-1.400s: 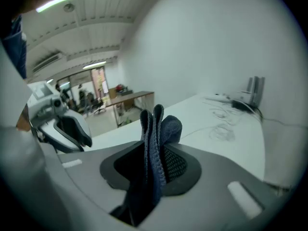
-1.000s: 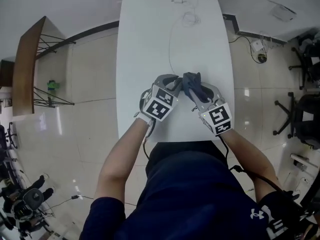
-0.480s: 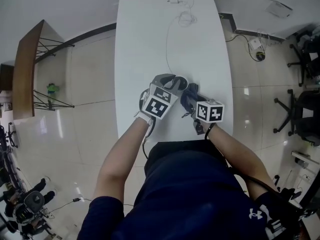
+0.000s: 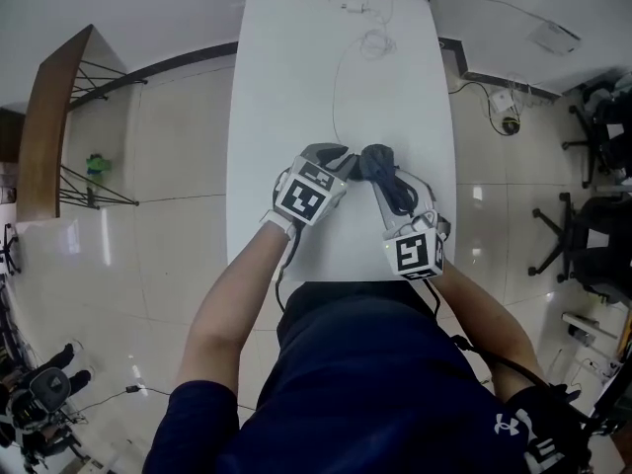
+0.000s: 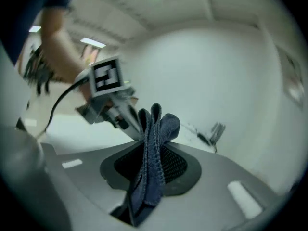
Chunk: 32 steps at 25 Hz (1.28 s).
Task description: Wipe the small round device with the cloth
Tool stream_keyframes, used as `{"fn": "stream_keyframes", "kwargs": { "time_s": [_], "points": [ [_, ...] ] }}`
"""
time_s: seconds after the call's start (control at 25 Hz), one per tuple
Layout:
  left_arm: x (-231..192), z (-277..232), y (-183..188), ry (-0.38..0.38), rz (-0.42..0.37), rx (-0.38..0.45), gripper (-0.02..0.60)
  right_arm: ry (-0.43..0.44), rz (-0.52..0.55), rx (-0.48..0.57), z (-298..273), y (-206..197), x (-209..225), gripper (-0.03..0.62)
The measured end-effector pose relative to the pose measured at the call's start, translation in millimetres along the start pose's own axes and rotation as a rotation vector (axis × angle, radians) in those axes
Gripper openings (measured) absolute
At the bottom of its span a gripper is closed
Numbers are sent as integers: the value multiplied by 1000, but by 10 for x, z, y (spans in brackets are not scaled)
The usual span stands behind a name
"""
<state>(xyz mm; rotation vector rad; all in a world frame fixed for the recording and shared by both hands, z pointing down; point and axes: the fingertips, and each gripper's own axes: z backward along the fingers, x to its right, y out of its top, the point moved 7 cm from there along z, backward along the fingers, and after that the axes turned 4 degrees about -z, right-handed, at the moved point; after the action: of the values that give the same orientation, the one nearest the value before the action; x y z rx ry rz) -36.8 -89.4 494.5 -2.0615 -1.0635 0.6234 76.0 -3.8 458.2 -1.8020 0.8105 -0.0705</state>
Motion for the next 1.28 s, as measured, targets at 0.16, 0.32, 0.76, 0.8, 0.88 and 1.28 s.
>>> {"fn": "stream_keyframes", "kwargs": {
  "time_s": [0.16, 0.32, 0.76, 0.8, 0.88, 1.28],
  "points": [
    [-2, -29, 48, -70, 20, -24, 61, 67, 504, -38, -117, -176, -479, 98],
    [7, -7, 80, -90, 18, -40, 61, 109, 632, -98, -160, -466, -712, 98],
    [-29, -39, 19, -25, -19, -16, 54, 204, 769, -293, -331, -905, -1009, 98],
    [-39, 12, 38, -22, 3, 7, 54, 225, 718, -265, -287, -854, -998, 98],
    [-66, 203, 99, -18, 85, 77, 54, 277, 510, -177, -148, -685, -918, 98],
    [-281, 954, -141, 144, 373, 279, 52, -91, 289, -152, -33, 224, -187, 98]
  ]
}}
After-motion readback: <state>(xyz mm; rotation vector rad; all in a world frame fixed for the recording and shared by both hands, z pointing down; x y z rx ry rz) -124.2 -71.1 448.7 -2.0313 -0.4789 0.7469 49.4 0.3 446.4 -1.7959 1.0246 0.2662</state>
